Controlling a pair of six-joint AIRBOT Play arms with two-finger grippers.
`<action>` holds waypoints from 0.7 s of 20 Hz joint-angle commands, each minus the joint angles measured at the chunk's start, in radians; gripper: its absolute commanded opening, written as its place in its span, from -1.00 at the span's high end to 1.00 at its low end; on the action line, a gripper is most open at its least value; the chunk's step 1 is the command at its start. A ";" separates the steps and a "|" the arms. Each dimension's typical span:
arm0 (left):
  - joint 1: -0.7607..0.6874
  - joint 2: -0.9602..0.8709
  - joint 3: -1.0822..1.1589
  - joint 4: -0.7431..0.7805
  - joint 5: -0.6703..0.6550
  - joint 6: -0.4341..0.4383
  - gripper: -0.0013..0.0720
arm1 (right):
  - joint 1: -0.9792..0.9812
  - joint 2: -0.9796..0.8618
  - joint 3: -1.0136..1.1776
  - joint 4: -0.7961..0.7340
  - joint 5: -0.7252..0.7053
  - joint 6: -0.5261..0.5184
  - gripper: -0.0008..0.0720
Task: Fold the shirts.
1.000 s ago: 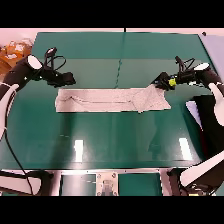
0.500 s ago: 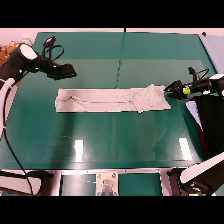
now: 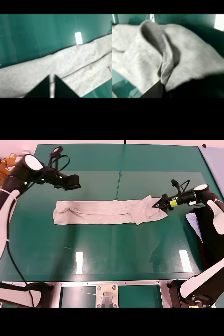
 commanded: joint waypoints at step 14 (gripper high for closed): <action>-0.486 -0.344 0.008 -0.299 0.349 0.029 0.91 | 0.114 0.485 0.194 0.024 0.237 0.194 0.94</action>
